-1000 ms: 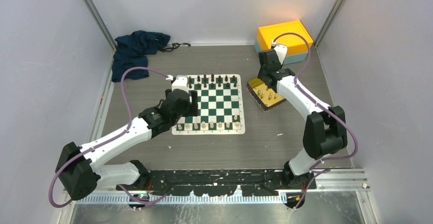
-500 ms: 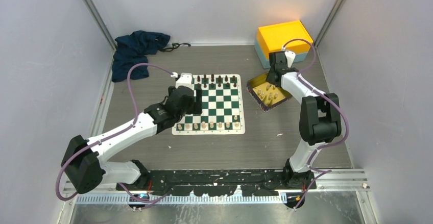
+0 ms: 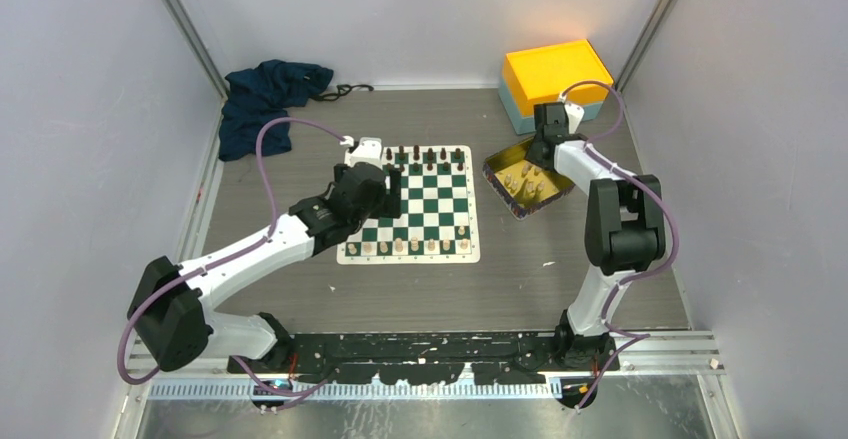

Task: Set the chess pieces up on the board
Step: Pick up the chess piece from the storage box.

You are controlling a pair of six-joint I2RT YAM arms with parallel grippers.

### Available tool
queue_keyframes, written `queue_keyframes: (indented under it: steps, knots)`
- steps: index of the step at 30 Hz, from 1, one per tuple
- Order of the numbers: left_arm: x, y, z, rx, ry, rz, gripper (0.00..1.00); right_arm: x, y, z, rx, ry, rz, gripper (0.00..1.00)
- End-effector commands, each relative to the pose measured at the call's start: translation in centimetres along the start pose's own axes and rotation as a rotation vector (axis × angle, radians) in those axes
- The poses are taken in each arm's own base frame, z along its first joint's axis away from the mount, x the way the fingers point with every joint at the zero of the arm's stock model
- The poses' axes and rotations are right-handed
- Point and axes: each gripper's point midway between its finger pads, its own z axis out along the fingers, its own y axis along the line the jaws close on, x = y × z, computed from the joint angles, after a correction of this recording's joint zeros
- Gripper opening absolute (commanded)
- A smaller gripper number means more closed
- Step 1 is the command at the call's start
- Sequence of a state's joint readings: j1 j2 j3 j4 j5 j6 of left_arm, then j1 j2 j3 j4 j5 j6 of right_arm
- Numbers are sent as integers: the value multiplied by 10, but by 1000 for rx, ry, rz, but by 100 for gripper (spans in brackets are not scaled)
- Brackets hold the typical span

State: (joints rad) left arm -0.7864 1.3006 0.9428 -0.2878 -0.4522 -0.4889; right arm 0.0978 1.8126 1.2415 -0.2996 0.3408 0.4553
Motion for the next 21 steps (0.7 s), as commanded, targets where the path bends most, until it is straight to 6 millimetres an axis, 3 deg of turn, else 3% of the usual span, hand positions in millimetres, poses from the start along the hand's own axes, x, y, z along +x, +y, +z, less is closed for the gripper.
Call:
queue_keyframes:
  steps: [1,21]
  knots:
    - [-32,-11,-4,25,-83,-33,84,-13,7,8,-27,-38,40,42]
    - [-32,-14,2,27,-91,-24,82,-9,2,31,-22,-12,64,40]
